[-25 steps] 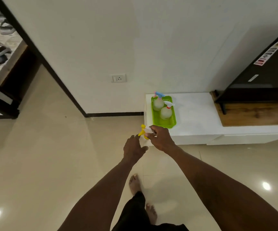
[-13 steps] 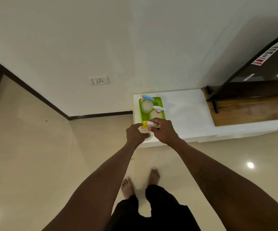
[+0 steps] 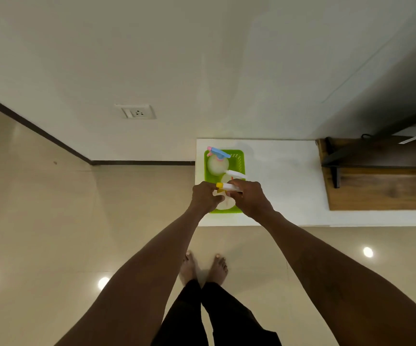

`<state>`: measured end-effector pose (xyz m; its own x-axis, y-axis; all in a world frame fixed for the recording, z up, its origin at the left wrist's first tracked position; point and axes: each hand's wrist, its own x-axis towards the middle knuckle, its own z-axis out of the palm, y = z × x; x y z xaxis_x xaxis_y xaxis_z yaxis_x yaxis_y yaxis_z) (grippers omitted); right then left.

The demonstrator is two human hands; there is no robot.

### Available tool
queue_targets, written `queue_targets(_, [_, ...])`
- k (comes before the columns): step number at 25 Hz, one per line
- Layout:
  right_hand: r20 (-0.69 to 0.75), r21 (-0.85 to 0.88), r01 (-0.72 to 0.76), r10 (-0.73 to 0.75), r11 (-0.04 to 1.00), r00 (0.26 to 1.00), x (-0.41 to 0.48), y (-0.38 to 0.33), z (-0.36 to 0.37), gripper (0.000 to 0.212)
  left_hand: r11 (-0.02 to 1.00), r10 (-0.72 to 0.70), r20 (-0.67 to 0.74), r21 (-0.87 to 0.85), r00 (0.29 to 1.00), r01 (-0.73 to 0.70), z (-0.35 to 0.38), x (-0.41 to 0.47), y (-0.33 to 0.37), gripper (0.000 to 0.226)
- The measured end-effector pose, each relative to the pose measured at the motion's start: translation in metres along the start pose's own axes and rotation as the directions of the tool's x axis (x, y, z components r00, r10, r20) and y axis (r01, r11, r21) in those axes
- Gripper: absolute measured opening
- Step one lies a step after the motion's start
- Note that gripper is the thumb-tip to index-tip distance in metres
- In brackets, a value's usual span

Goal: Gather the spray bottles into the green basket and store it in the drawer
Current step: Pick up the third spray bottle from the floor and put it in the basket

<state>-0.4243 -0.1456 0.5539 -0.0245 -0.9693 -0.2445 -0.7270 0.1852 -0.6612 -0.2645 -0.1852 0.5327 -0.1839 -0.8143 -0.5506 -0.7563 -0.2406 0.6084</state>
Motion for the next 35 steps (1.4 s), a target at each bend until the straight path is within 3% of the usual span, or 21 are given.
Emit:
queue_targets(8, [0.018, 0.046, -0.019, 0.018, 0.999, 1.000, 0.017, 0.009, 0.028, 0.025, 0.999, 0.046, 0.014, 0.021, 0.999, -0.046, 0.010, 0.034, -0.031, 0.019])
queue_targets(12, [0.042, 0.119, -0.108, 0.104, 0.987, 0.994, 0.011, 0.018, 0.042, 0.021, 0.992, 0.117, 0.044, 0.047, 0.992, -0.119, 0.015, 0.037, -0.046, 0.018])
queue_targets(23, [0.046, 0.122, -0.114, 0.109, 0.986, 0.993, 0.016, 0.033, 0.070, 0.026, 0.977, 0.176, 0.028, 0.116, 0.984, -0.178, 0.027, 0.041, -0.063, 0.024])
queue_targets(27, [0.072, 0.063, -0.108, 0.103, 0.992, 0.992, 0.021, 0.043, 0.080, 0.029, 0.983, 0.134, 0.003, 0.124, 0.991, -0.134, 0.032, 0.041, -0.067, 0.032])
queue_targets(30, [0.094, 0.068, -0.159, 0.153, 0.985, 0.984, 0.019, 0.040, 0.076, 0.042, 0.995, 0.068, -0.003, 0.068, 0.998, -0.068, 0.031, 0.039, -0.070, 0.046])
queue_targets(35, [0.120, 0.004, -0.200, 0.198, 0.980, 0.973, 0.011, 0.037, 0.063, 0.056, 0.999, -0.013, 0.009, 0.032, 1.000, 0.013, 0.025, 0.035, -0.072, 0.048])
